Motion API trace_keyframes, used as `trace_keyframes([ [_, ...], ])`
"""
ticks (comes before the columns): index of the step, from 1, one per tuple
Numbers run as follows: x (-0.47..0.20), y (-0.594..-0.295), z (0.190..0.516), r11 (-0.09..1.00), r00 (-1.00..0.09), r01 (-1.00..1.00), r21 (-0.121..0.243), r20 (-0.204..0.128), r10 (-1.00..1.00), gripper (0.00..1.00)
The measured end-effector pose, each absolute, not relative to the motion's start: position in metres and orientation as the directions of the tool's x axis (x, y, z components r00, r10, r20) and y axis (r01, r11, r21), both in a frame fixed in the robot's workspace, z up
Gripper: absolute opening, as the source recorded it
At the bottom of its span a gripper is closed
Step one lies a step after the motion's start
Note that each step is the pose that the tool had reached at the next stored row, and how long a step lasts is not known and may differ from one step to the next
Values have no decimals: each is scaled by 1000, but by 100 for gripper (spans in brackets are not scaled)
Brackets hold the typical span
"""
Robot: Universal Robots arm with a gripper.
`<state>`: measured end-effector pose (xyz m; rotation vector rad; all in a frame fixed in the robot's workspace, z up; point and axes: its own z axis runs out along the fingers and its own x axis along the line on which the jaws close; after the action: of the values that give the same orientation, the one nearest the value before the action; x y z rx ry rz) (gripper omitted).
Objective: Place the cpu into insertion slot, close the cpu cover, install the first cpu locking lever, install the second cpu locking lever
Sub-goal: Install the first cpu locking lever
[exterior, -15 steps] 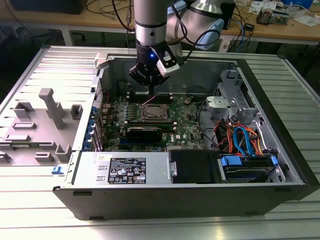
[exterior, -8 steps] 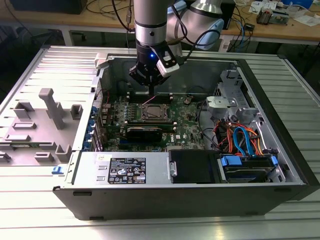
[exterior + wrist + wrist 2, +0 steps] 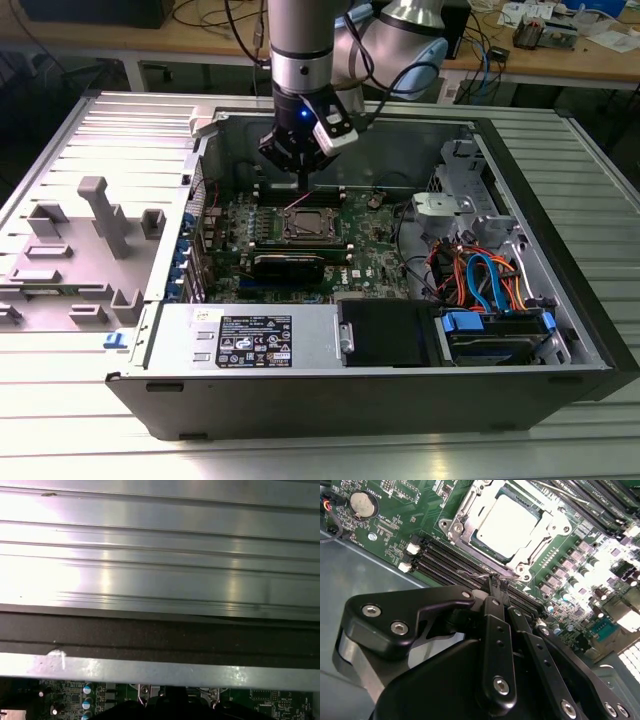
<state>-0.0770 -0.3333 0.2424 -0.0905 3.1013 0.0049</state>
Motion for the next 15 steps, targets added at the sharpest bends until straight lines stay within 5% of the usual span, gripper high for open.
trace_keyframes([
  [15,-76,-329,239,1000,-999,-13,-27,-37,-14,11],
])
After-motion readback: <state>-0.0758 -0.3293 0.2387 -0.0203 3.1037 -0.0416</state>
